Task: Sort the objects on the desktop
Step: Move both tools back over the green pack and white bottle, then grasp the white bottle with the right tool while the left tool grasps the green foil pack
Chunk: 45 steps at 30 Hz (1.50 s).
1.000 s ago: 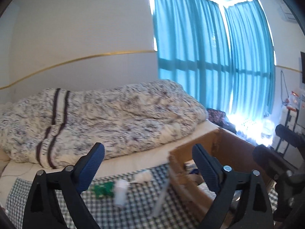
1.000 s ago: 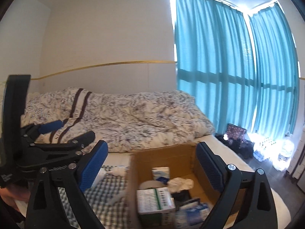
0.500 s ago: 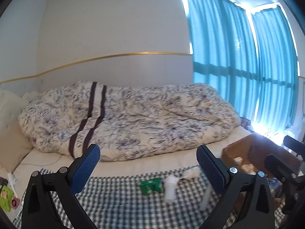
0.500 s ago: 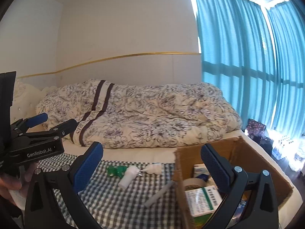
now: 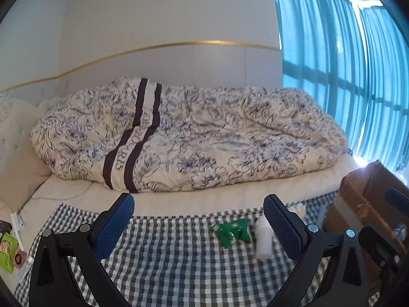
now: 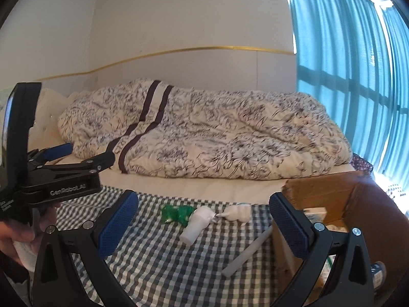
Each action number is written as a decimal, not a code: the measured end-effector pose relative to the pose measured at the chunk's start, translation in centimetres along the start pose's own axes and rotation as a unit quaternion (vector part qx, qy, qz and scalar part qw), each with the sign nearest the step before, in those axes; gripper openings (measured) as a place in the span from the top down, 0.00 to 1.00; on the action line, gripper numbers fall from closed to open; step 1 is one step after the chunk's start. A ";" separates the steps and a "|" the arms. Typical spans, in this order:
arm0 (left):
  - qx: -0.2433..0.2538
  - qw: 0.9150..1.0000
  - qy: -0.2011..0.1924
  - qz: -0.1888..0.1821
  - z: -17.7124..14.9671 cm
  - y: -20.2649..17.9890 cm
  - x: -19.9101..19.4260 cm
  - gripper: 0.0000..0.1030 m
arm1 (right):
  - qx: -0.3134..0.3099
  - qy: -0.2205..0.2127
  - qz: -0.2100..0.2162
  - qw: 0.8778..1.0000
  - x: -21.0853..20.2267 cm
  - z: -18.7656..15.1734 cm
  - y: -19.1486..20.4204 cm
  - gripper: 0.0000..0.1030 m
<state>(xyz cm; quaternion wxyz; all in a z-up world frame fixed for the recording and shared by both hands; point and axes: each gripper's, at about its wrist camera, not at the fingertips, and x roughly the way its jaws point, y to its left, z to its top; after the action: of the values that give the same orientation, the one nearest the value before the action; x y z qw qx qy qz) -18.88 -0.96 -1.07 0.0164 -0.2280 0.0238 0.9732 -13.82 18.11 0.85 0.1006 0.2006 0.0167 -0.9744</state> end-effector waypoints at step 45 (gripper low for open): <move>0.006 0.973 0.220 -0.075 -9.7 -3.8 21.3 0.00 | -0.007 0.202 0.016 0.979 19.4 -9.8 1.5 0.34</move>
<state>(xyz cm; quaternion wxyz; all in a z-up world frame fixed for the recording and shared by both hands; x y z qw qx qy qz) -33.45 2.76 -19.33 0.0848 -0.4372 0.0155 0.8952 -27.12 13.68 -15.78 0.1126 0.3931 0.0404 -0.9117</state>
